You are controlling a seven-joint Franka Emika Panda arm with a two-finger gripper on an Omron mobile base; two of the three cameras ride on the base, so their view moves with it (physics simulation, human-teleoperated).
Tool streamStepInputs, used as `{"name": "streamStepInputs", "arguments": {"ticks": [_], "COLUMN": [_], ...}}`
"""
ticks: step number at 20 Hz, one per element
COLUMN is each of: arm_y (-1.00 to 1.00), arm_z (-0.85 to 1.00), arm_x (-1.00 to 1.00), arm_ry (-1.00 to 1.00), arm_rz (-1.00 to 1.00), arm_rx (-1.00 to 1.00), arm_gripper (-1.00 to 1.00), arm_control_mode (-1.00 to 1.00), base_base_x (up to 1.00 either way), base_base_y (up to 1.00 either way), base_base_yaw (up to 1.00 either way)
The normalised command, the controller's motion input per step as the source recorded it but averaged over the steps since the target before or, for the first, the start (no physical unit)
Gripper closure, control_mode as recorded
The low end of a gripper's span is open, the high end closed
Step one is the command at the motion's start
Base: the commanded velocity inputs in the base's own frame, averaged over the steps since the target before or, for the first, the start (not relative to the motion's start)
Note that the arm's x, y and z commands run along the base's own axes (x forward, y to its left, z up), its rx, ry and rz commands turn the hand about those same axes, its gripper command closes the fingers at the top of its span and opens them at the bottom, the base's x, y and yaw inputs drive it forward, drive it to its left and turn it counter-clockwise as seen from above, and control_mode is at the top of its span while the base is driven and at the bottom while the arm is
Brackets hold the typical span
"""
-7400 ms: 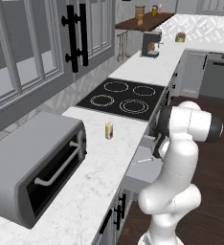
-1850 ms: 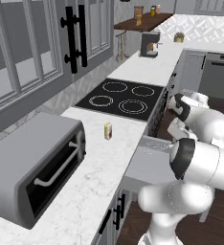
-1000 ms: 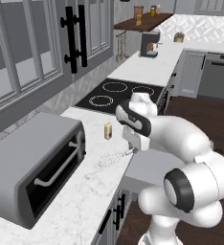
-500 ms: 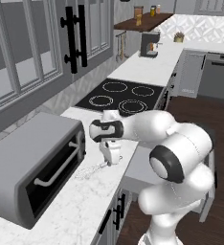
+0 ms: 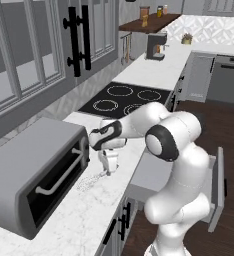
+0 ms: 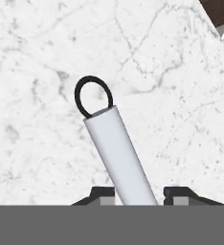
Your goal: Pick the whisk from the drawer and place it on the counter.
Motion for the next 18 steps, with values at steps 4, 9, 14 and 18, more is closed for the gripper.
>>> {"name": "streamStepInputs", "arguments": {"ticks": [4,9,14,18], "arm_y": [0.03,-0.15,-0.37,-0.97], "arm_z": [-0.44,0.16,0.58,0.66], "arm_x": [0.0,-0.31,-0.5,-0.94], "arm_ry": [0.0,-0.13,-0.34,-0.23], "arm_rz": [0.0,0.0,0.0,0.0], "arm_rx": [0.0,0.0,0.04,0.16], "arm_gripper": [-1.0,-1.0,-1.0,-1.0], "arm_control_mode": [-1.0,-1.0,-1.0,-1.0], "base_base_x": [0.0,0.0,0.0,0.0], "base_base_y": [0.0,0.0,0.0,0.0], "base_base_yaw": [0.0,0.0,0.0,0.0]}}
